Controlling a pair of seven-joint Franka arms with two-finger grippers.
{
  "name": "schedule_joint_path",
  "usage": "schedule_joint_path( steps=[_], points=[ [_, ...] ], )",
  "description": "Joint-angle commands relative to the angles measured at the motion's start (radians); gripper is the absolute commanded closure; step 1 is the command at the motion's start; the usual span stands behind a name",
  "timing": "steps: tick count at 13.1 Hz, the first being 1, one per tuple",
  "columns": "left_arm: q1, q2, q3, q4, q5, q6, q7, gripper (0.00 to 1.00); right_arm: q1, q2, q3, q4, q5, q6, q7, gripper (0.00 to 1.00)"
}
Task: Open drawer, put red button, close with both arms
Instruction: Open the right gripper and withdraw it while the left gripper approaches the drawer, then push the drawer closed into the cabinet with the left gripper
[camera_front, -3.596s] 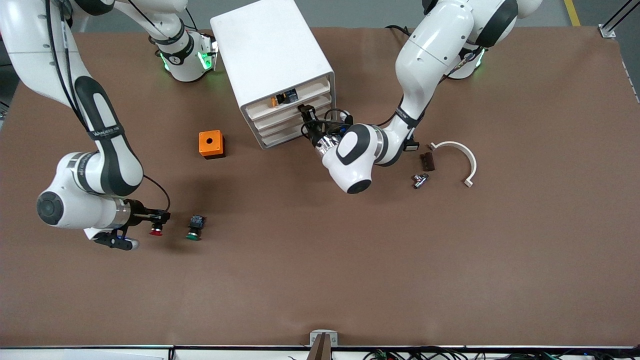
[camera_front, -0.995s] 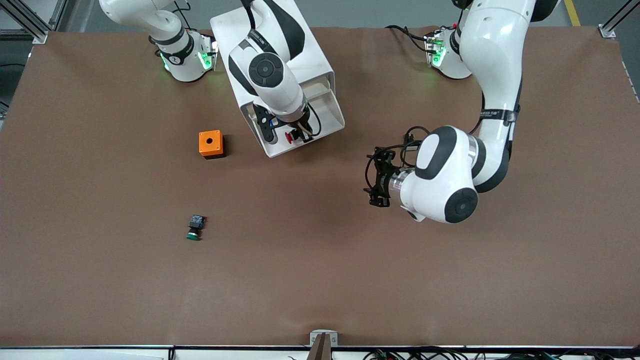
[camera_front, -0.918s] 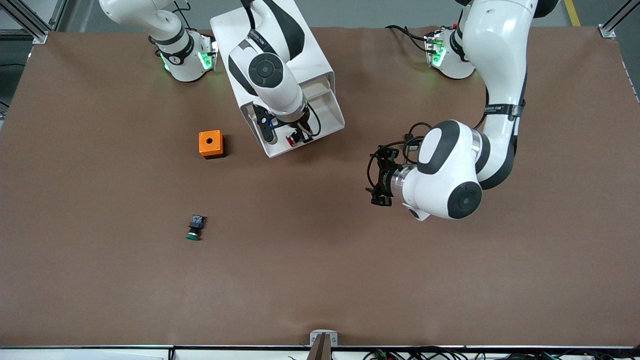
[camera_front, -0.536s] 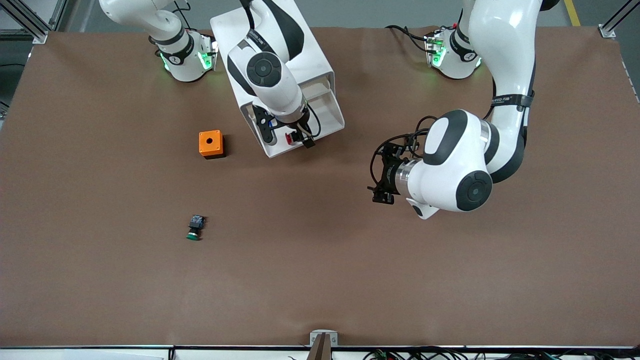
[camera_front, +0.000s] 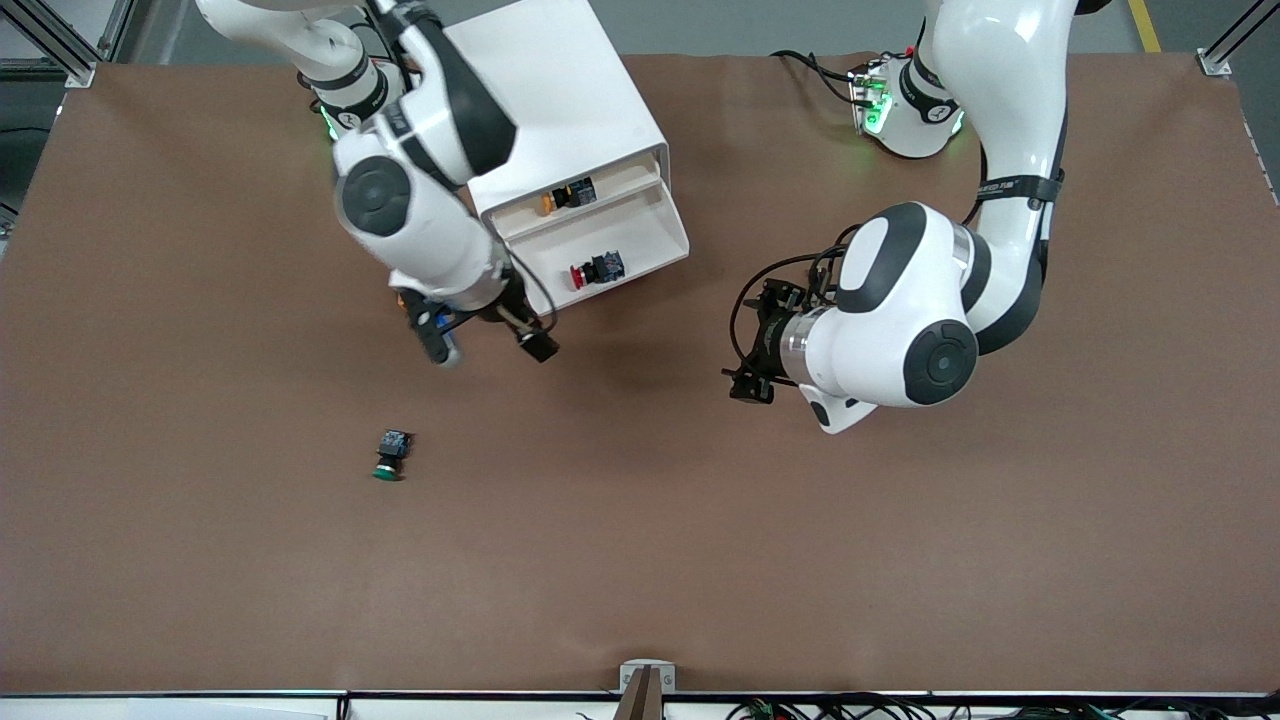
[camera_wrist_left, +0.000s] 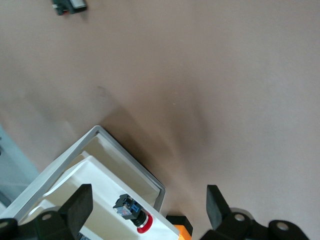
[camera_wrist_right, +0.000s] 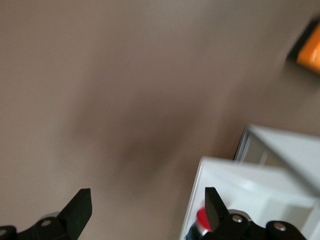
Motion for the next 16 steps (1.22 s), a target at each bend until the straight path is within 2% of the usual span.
schedule_joint_path(
  steps=[1, 3, 6, 8, 12, 16],
  points=[
    [-0.033, 0.003, 0.005, -0.015, 0.062, 0.078, 0.114, 0.0, -0.15, -0.014, 0.017, 0.09, -0.007, -0.139, -0.257, 0.0],
    [-0.076, 0.02, 0.003, -0.017, 0.131, 0.114, 0.206, 0.0, -0.249, -0.011, 0.017, 0.159, -0.01, -0.252, -0.415, 0.0],
    [-0.168, 0.075, 0.004, -0.026, 0.149, 0.164, 0.209, 0.0, -0.341, -0.052, 0.016, 0.166, -0.059, -0.29, -0.667, 0.0],
    [-0.213, 0.074, -0.005, -0.029, 0.269, 0.164, 0.226, 0.0, -0.401, -0.089, 0.017, 0.163, -0.08, -0.323, -0.822, 0.0],
    [-0.27, 0.073, -0.037, -0.061, 0.297, 0.164, 0.43, 0.01, -0.455, -0.174, 0.014, 0.161, -0.185, -0.369, -1.065, 0.0],
    [-0.281, 0.079, -0.089, -0.072, 0.297, 0.166, 0.445, 0.01, -0.453, -0.247, 0.017, 0.164, -0.266, -0.438, -1.108, 0.0]
  ],
)
